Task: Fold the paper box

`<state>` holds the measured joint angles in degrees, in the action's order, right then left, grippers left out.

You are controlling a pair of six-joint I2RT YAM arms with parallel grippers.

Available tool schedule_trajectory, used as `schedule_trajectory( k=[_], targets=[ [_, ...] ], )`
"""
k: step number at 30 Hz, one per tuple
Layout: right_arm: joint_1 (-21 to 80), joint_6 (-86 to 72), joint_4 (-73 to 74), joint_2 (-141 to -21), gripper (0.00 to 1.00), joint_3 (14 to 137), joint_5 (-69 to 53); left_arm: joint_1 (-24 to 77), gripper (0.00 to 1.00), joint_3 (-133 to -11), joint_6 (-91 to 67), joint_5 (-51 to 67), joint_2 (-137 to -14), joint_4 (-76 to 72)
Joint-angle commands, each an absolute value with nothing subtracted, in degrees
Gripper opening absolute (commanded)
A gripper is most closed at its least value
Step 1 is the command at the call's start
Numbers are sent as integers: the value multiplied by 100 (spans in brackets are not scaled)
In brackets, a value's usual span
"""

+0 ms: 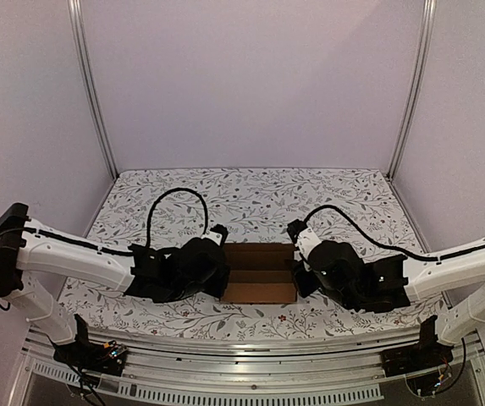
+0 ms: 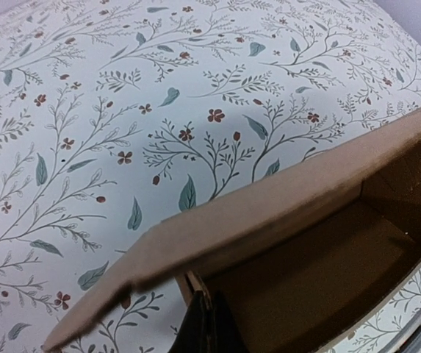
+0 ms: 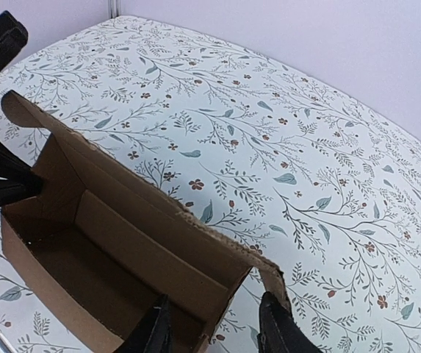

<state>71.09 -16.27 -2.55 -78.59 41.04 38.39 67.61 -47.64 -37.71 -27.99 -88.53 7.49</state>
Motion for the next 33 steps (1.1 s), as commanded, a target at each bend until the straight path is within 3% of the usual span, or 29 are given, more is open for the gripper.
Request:
schedule_trajectory(
  k=[1, 12, 18, 33],
  targets=[
    [7183, -1664, -9, -7392, 40, 3888, 3461, 6940, 0, -4802, -3742, -2862, -9058, 1284],
    [7190, -717, 546, -6214, 42, 3929, 3262, 7077, 0, -4825, -3711, -3166, -9135, 1244],
    [7181, -165, 635, -6436, 39, 4650, 3363, 7166, 0, -4775, -3748, -3307, -9230, 1088],
    [6516, -285, 683, -8644, 0, 6309, 2576, 7360, 0, -4643, -3877, -3564, -9486, 437]
  ],
)
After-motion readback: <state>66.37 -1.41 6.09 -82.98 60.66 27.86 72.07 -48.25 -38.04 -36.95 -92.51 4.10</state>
